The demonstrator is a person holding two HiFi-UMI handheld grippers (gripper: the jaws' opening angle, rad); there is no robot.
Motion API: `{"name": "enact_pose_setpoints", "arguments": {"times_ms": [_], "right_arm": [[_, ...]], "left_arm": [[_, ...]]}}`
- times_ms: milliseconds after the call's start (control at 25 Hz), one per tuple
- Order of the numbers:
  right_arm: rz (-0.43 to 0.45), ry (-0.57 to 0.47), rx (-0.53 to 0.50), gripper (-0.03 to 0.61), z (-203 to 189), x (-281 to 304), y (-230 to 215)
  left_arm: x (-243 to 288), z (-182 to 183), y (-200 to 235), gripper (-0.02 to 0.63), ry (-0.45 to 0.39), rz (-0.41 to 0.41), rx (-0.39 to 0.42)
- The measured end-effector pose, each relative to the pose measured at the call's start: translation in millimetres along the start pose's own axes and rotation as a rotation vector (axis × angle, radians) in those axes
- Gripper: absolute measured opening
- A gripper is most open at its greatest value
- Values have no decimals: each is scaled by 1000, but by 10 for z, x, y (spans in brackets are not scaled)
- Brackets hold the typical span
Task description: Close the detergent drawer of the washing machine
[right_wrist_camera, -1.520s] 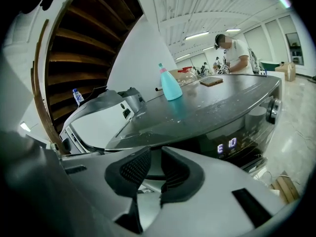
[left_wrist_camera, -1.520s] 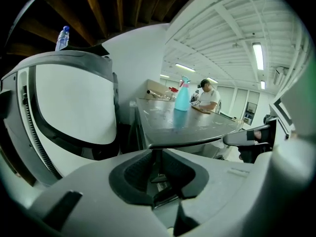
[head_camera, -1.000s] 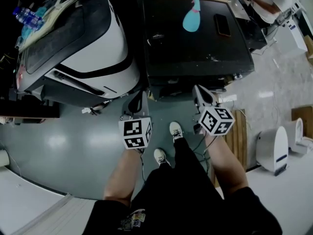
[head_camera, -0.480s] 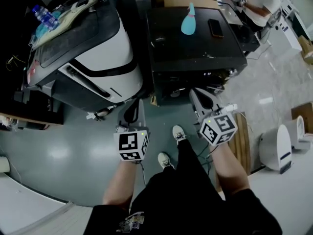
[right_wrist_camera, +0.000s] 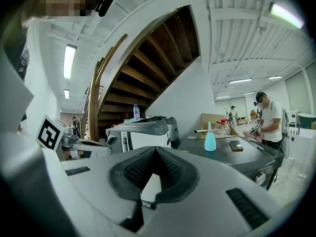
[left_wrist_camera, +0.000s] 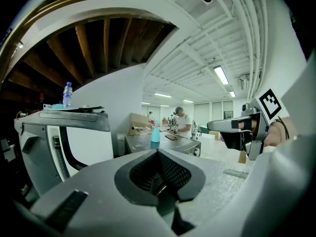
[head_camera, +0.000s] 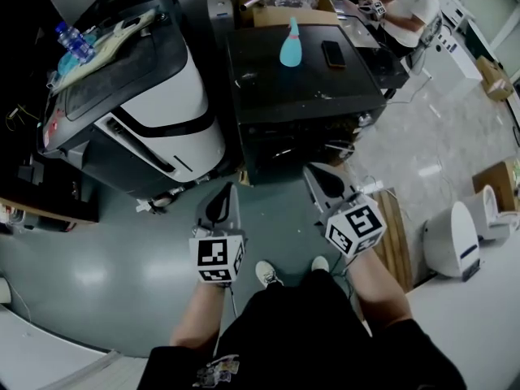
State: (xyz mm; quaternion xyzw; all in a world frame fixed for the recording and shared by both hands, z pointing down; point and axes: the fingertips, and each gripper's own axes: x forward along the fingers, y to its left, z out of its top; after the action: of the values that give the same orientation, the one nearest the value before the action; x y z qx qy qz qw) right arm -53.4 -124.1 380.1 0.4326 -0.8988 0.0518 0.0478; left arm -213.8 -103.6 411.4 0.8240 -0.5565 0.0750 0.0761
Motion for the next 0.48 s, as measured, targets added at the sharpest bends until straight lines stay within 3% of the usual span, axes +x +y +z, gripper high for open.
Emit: {"name": "enact_pose_setpoints", "arguments": {"times_ms": [480], "right_arm": [[78,7,-3,-2,-70,-671,-191]], "left_arm": [[-155,-41,-869,3,1,1,-26]]}}
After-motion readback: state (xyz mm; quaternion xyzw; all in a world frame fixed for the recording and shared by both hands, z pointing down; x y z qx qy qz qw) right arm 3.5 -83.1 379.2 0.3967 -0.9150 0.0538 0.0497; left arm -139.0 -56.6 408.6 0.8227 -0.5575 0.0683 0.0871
